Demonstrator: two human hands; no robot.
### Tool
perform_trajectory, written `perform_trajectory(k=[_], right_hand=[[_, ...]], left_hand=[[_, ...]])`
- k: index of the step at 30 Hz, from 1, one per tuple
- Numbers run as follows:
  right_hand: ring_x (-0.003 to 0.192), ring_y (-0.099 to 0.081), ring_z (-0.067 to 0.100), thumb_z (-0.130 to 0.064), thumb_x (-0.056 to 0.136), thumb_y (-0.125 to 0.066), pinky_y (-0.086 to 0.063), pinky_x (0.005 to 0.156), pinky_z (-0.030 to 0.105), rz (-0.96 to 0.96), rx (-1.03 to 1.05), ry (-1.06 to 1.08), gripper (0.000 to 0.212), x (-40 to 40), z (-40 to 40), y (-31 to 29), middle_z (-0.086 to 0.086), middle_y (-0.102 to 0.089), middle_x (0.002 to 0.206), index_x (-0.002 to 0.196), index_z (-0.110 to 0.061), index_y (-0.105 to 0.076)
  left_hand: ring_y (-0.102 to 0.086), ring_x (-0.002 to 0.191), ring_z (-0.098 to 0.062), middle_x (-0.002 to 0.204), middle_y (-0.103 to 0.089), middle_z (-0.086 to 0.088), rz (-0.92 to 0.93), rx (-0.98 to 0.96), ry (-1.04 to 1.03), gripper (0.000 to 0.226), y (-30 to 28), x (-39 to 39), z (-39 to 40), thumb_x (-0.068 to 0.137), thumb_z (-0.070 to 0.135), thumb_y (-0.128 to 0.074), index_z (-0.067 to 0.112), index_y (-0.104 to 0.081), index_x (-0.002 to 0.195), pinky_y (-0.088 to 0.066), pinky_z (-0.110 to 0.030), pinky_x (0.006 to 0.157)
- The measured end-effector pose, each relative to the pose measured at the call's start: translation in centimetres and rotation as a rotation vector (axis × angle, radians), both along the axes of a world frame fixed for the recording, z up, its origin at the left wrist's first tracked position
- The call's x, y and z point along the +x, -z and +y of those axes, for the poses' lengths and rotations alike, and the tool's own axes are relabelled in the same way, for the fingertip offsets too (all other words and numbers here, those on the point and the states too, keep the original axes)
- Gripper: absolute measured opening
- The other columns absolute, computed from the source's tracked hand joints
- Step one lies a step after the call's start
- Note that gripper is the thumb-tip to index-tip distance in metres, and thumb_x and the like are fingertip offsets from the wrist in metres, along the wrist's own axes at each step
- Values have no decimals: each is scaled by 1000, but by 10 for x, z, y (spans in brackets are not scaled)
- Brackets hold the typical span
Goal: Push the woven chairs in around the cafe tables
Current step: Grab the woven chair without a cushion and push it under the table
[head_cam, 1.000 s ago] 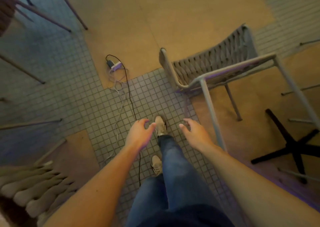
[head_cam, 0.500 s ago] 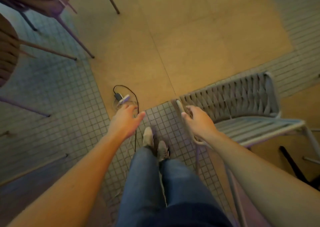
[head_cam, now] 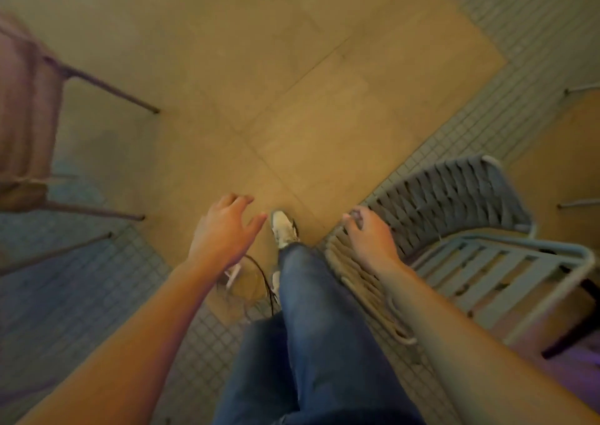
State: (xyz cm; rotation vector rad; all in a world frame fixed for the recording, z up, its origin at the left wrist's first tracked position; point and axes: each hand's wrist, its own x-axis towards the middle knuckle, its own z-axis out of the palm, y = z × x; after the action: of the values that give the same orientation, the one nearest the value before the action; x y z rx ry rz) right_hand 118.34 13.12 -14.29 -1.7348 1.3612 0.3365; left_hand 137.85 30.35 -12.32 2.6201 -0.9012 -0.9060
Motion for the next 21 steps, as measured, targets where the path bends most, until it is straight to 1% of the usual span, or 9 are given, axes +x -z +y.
perform_trajectory(k=[3,5,7,9,11,14,17,19,21], right_hand=[[126,-51,20,-50,92,-44,-43,102,40,-11,8,164,53,37,-37,12,3,-52,140,136,-21,-45],[126,-51,21,-48,93,-44,-43,102,40,12,27,279,51,57,-64,21,3,-52,140,137,-21,-45],[126,-51,22,-48,94,-43,-42,103,41,51,68,385,51,75,-91,28,3,-52,140,136,-21,-45],[125,-51,22,-50,94,-42,-41,104,42,74,61,528,51,88,-120,29,3,-53,139,136,-21,-46],[122,-53,22,-48,94,-42,-42,101,39,82,24,645,49,97,-142,26,3,-56,135,134,-20,-48],[118,-55,25,-42,95,-43,-41,98,38,114,4,849,45,100,-165,17,8,-60,130,130,-15,-51],[118,-54,26,-39,97,-42,-41,102,43,131,56,1170,43,98,-169,16,9,-60,128,129,-13,-53],[117,-54,26,-36,97,-42,-41,101,40,130,84,1382,42,100,-167,25,10,-59,127,129,-10,-53],[110,-56,25,-30,98,-44,-41,94,37,67,56,1647,39,103,-160,40,15,-60,126,126,-6,-55]], left_hand=[[-54,120,-29,133,-55,-7,60,25,56,56,11,58,-62,89,55,-46,20,-53,132,-43,-40,95],[-55,120,-29,133,-57,-7,115,56,49,55,18,92,-104,88,54,-48,22,-53,132,-43,-39,96],[-56,120,-28,133,-58,-6,172,78,98,55,25,126,-152,87,54,-48,23,-54,132,-43,-39,95],[-57,119,-28,132,-58,-4,202,77,215,53,32,160,-213,87,53,-49,22,-55,130,-43,-40,95],[-57,117,-28,129,-59,-6,209,56,289,51,35,184,-267,88,50,-51,20,-56,129,-45,-41,98],[-58,114,-27,123,-61,-8,256,43,415,47,35,198,-346,89,44,-55,16,-58,126,-44,-43,99],[-60,111,-26,120,-64,-12,374,96,516,43,44,195,-419,90,37,-59,10,-61,122,-44,-35,96],[-60,108,-25,118,-65,-12,428,168,563,40,58,190,-457,90,37,-59,10,-63,118,-42,-32,89],[-61,105,-26,117,-66,-13,490,228,610,39,80,177,-491,90,37,-58,9,-64,116,-43,-33,85]])
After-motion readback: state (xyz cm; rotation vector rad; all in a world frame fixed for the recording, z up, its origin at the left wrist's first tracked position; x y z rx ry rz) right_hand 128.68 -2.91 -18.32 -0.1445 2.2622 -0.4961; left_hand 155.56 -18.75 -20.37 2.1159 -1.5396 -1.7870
